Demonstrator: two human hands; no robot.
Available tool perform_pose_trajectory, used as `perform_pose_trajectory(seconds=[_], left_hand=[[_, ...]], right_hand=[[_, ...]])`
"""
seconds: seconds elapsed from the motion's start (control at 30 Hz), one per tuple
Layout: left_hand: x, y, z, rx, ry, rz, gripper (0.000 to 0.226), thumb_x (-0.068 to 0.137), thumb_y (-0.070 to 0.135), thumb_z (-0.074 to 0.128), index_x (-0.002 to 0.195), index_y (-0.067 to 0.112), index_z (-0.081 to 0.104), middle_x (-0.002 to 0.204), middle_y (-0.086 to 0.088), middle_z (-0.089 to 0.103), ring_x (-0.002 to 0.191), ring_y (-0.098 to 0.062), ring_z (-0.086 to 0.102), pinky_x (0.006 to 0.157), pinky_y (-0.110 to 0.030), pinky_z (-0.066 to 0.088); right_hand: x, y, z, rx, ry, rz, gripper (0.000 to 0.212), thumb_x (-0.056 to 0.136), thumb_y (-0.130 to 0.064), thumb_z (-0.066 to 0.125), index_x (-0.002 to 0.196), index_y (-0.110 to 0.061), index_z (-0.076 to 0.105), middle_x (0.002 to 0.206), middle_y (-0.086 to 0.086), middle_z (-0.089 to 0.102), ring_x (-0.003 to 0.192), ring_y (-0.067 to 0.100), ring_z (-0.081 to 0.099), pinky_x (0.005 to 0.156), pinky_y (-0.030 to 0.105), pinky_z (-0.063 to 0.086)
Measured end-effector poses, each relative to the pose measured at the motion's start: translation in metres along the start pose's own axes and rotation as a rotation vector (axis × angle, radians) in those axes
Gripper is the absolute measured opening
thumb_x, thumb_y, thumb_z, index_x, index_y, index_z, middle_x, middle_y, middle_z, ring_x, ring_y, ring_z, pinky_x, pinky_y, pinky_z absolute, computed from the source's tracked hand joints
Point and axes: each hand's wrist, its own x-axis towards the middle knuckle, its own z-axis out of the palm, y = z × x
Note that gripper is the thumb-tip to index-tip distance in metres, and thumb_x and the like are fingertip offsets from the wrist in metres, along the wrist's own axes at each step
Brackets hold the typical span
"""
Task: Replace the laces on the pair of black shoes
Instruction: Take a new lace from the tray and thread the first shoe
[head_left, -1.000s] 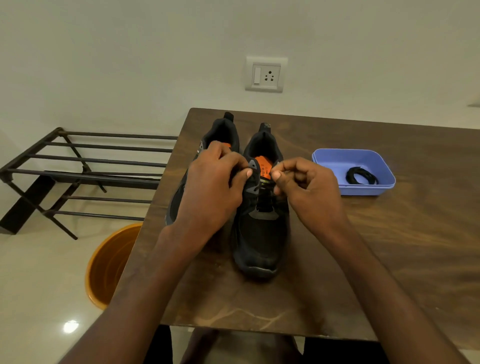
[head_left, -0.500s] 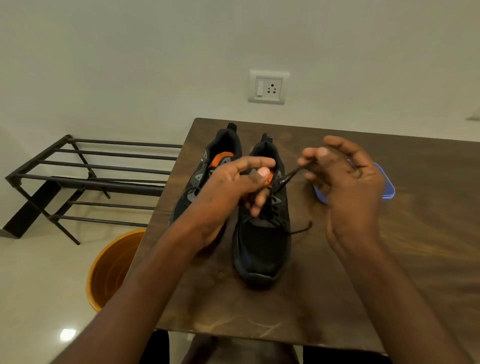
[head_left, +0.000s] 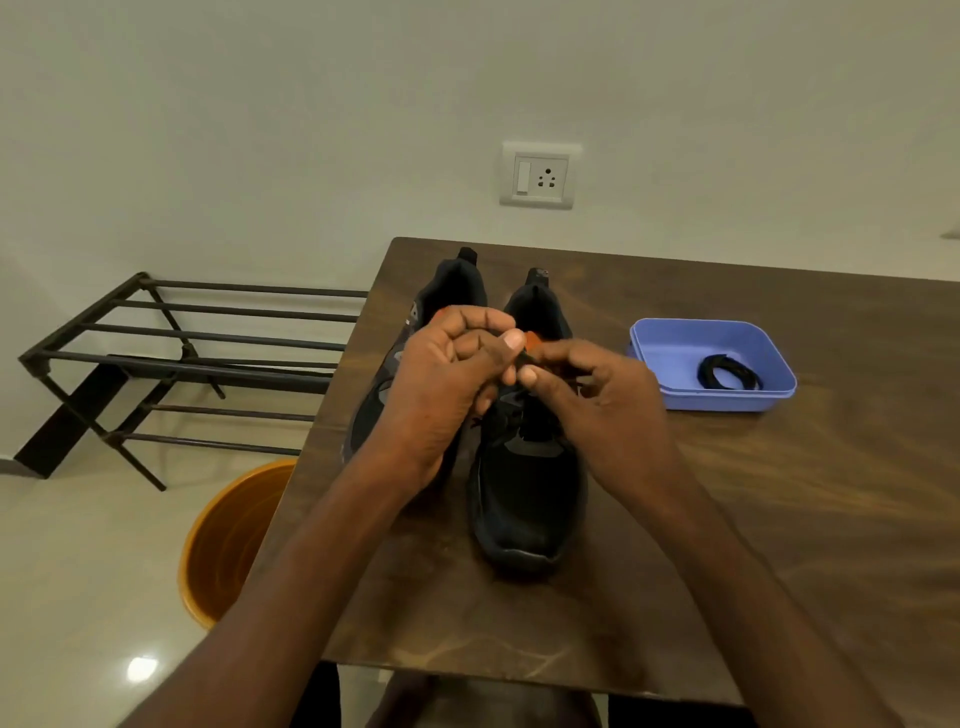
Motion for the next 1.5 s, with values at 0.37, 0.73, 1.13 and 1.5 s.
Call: perform_pose_trajectory(seconds=[0.37,0.73,1.13,1.5], left_hand=[[0.003,-0.005,0.003,0.16,0.038,0.102,0.016,0.099,0.007,0.066,0.113,0.0,0.062,0.083,-0.018,0.074,0.055,-0.024,0.056,0.051,-0.021,0.047],[0.013,-0.012,0.001,0.241,0.111,0.158,0.011,0.099,0.007,0.065,0.11,0.004,0.067,0.086,-0.011,0.075,0.059,-0.014,0.062,0.055,-0.016,0.049],[0.021,-0.023,0.005,1.102,0.007,0.381,0.054,0.089,-0.007,0.062,0.137,0.017,0.063,0.145,-0.001,0.055,0.133,-0.021,0.047,0.109,-0.028,0.036],[0.025,-0.025,0.0,1.01,-0.066,0.356,0.041,0.092,-0.001,0.068,0.13,0.015,0.066,0.131,0.001,0.065,0.124,-0.012,0.056,0.101,-0.002,0.029]], right_hand=[[0.006,0.017,-0.006,-0.321,0.197,-0.103,0.044,0.094,-0.03,0.071,0.136,-0.025,0.061,0.137,-0.005,0.06,0.128,0.015,0.053,0.106,0.038,0.045],[0.006,0.027,-0.002,-0.265,0.309,-0.056,0.034,0.096,-0.016,0.07,0.129,-0.018,0.068,0.122,-0.003,0.071,0.113,0.011,0.064,0.098,0.043,0.055],[0.011,0.019,0.015,0.191,0.356,0.124,0.024,0.098,-0.008,0.066,0.118,-0.018,0.074,0.099,-0.005,0.075,0.094,0.007,0.072,0.082,0.023,0.06],[0.014,0.031,0.027,-0.216,0.319,-0.11,0.021,0.095,-0.01,0.071,0.115,-0.013,0.077,0.105,0.002,0.069,0.09,0.006,0.063,0.082,0.013,0.053]])
